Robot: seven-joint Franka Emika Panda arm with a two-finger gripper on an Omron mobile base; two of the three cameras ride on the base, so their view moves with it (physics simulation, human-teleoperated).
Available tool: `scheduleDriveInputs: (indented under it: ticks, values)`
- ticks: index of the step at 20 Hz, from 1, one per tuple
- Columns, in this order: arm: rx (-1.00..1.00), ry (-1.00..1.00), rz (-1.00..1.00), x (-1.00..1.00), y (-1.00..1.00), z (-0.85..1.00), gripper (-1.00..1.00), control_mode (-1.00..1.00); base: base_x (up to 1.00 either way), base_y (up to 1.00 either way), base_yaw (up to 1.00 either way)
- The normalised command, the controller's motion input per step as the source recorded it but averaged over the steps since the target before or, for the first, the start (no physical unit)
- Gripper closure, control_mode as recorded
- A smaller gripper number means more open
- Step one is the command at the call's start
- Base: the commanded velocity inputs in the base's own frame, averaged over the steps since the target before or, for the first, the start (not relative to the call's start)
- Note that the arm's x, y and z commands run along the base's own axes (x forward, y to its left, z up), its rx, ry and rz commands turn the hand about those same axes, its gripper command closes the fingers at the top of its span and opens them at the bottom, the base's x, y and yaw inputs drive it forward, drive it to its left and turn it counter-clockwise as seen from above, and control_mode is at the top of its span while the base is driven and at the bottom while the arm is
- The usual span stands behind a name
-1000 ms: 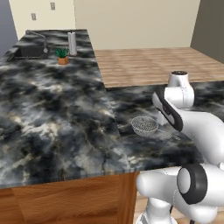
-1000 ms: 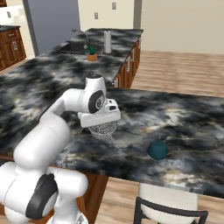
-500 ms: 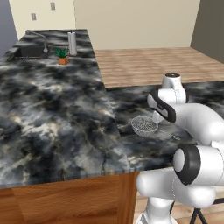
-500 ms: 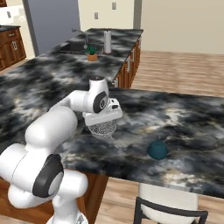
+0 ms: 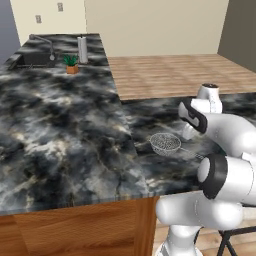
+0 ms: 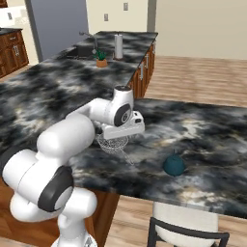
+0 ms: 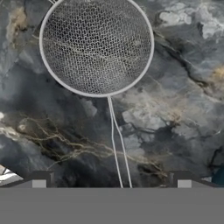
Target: Pick the teapot and strainer and place them in the sink. Then turn on the water.
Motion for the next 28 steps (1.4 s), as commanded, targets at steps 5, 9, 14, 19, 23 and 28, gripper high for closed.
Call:
scheduleDriveInputs:
  ticks: [5,9,14,19,23,28]
  values:
    - [0.09,0.00,0.00,0.07,-0.03,-0.25,-1.00,-1.00,0.00,0.00,0.00]
    - [0.08,0.00,0.00,0.10,0.00,-0.26,-1.00,-1.00,0.00,0.00,0.00]
    - [0.02,0.12,0.00,0.20,0.00,-0.13,-1.00,-1.00,0.00,0.00,0.00]
    - [0.00,0.16,0.00,0.25,0.00,-0.16,-1.00,-1.00,0.00,0.00,0.00]
    - [0.00,0.10,0.00,0.16,0.00,-0.19,-1.00,-1.00,0.00,0.00,0.00]
    - [0.01,0.02,0.00,0.05,0.00,-0.20,-1.00,-1.00,0.00,0.00,0.00]
